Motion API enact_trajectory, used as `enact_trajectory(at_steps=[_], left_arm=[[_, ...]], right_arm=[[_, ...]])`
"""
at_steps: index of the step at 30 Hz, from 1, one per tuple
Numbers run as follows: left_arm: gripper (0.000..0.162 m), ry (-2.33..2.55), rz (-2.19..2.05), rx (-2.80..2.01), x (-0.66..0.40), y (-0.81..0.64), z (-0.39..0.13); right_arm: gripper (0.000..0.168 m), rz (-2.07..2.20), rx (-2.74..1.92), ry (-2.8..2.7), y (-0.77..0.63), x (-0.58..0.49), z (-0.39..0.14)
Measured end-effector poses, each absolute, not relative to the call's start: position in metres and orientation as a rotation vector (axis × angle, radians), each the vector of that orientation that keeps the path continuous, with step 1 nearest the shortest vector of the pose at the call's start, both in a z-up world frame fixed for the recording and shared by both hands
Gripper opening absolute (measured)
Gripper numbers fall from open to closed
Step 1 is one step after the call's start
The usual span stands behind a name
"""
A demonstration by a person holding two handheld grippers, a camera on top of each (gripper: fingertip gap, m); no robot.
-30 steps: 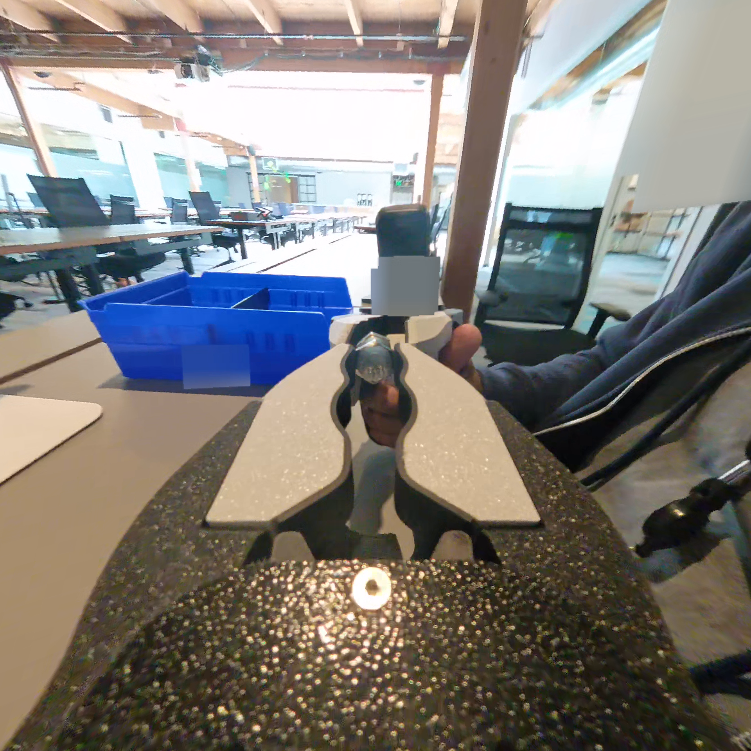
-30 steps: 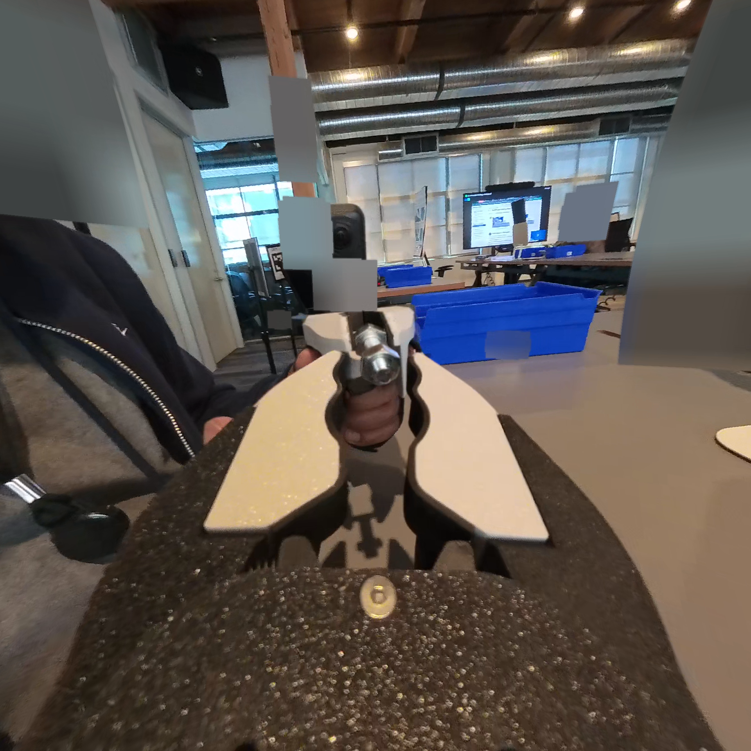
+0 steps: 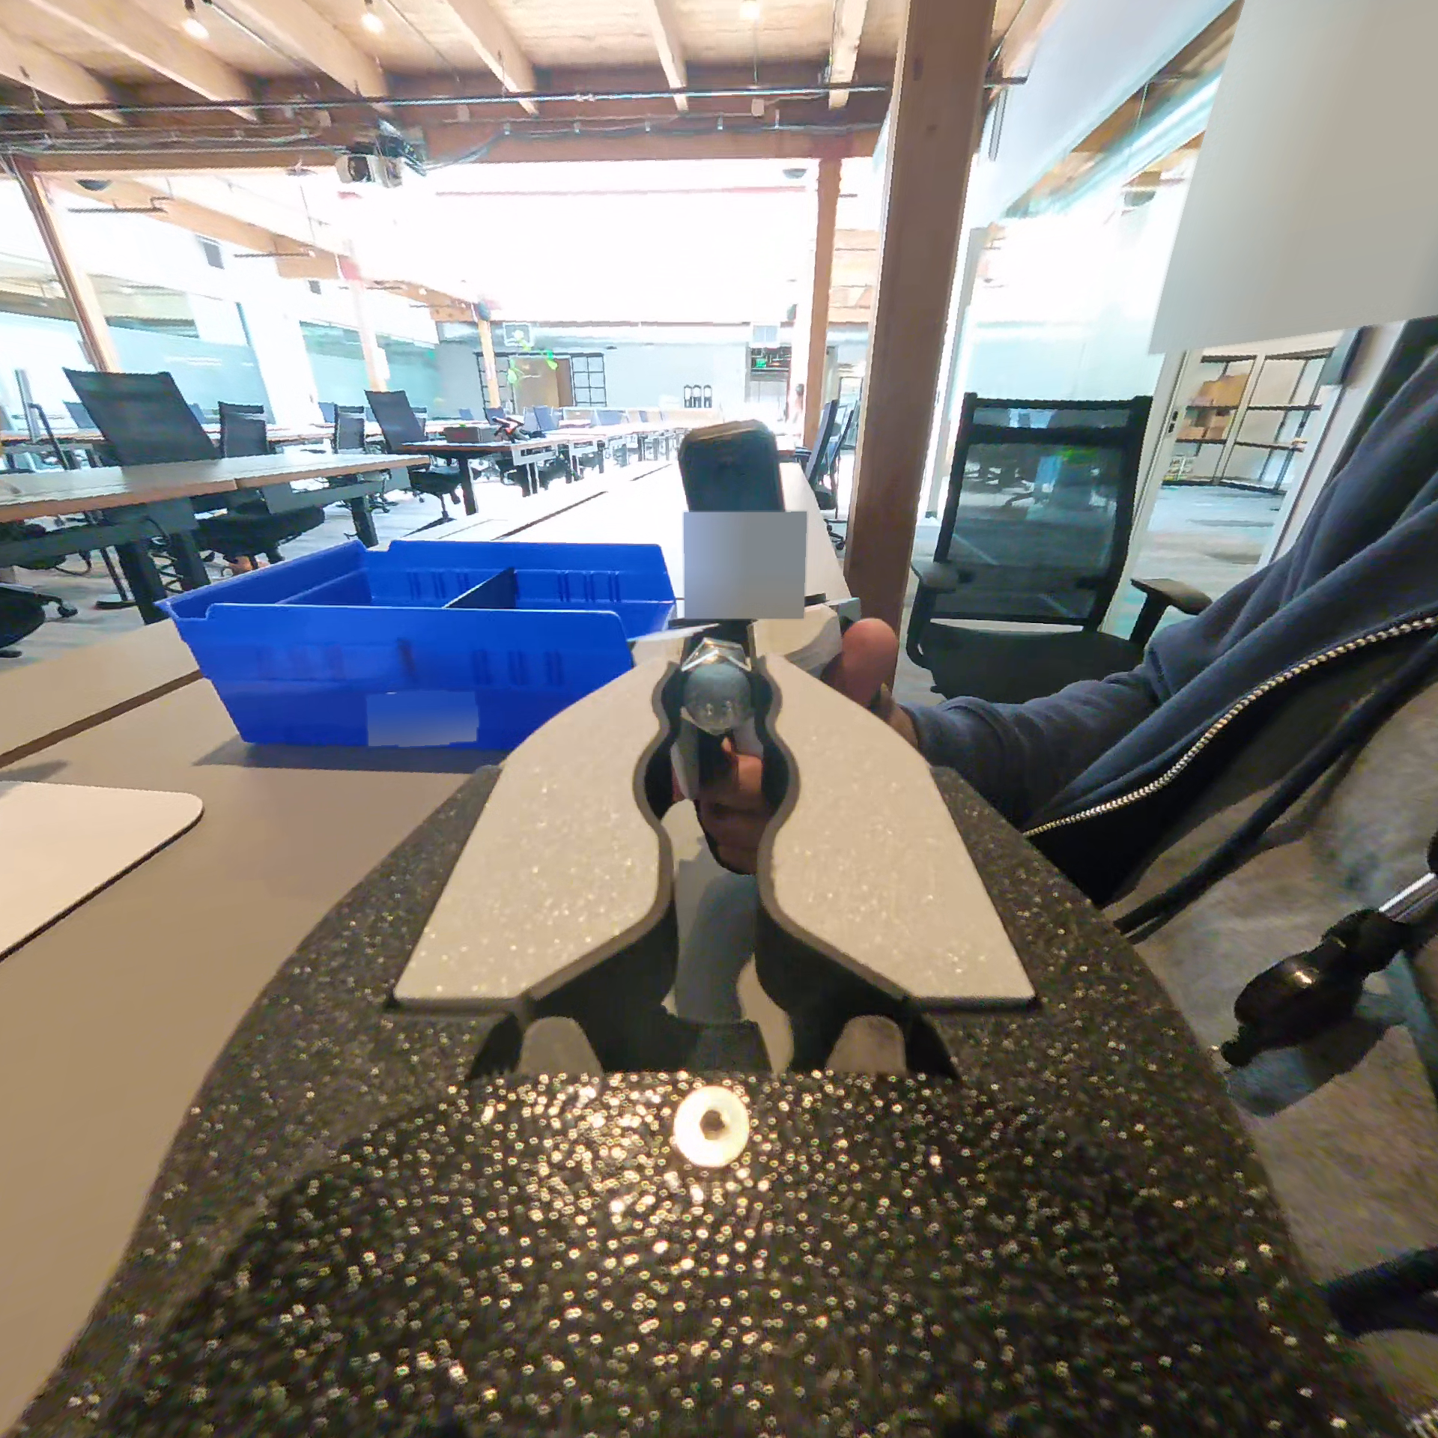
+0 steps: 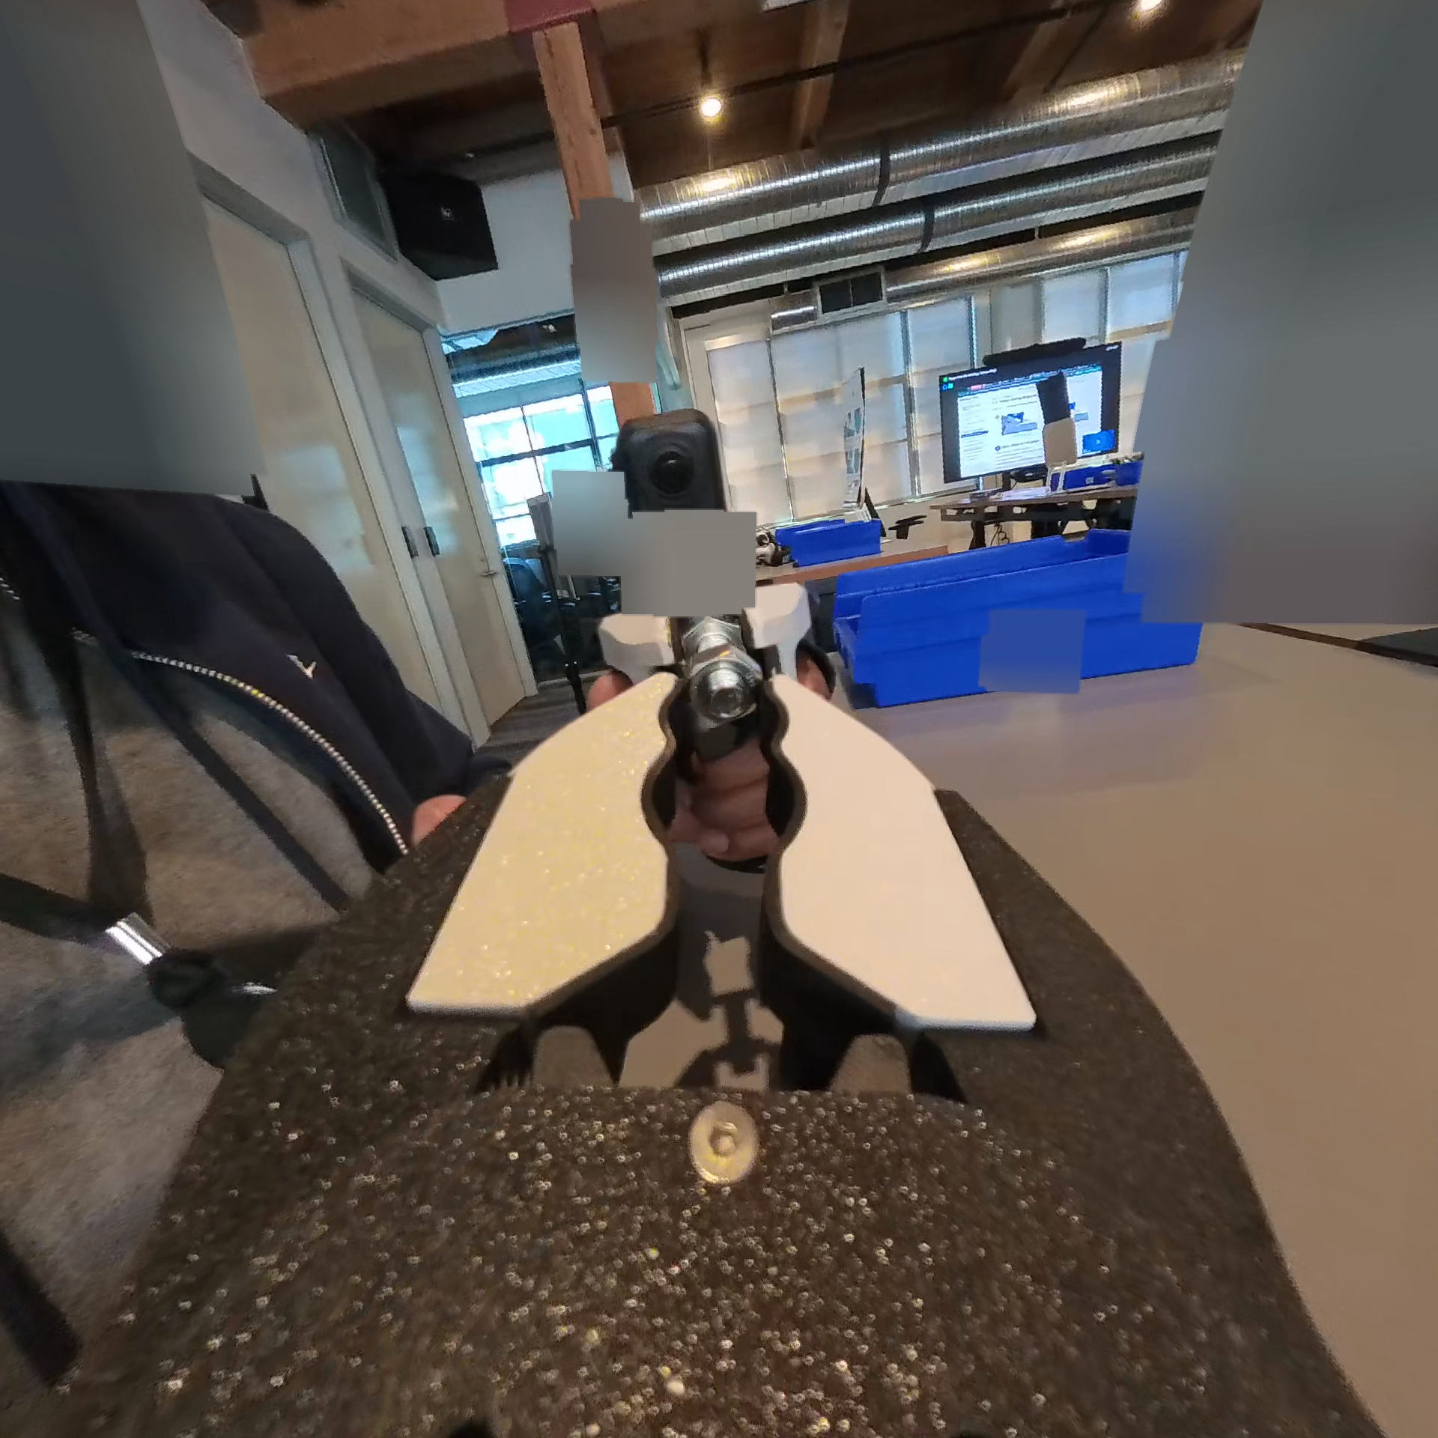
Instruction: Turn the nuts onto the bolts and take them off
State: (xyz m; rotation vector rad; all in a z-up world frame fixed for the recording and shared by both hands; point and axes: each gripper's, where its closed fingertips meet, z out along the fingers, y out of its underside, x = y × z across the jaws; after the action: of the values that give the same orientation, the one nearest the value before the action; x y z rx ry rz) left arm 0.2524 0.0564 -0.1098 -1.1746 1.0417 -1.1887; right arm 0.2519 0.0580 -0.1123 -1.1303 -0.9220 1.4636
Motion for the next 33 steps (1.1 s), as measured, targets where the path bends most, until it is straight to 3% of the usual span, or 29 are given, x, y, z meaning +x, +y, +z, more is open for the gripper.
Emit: enact_trajectory(at_steps=[10,13,16,24,33], left_arm=[[0.017,0.911,-1.758,-1.255,0.248,0.052,-0.108],[0.017,0.930,-1.630,-1.241,0.248,0.055,-0.108],[0.017,0.965,-1.442,-1.222,0.248,0.058,-0.108],[0.017,1.084,-1.168,-1.192,0.256,0.055,-0.115],[0.017,0.925,-1.710,-1.316,0.251,0.056,-0.117]], right_arm=[[0.016,0.901,-0.956,-1.047,0.051,0.249,-0.109],[0.029,1.058,-0.998,-1.004,0.051,0.251,-0.107],[0.031,1.227,-1.075,-0.966,0.056,0.251,-0.110],[0.018,1.411,-1.134,-0.953,0.057,0.250,-0.115],[0.018,0.784,-0.989,-1.070,0.056,0.246,-0.116]])
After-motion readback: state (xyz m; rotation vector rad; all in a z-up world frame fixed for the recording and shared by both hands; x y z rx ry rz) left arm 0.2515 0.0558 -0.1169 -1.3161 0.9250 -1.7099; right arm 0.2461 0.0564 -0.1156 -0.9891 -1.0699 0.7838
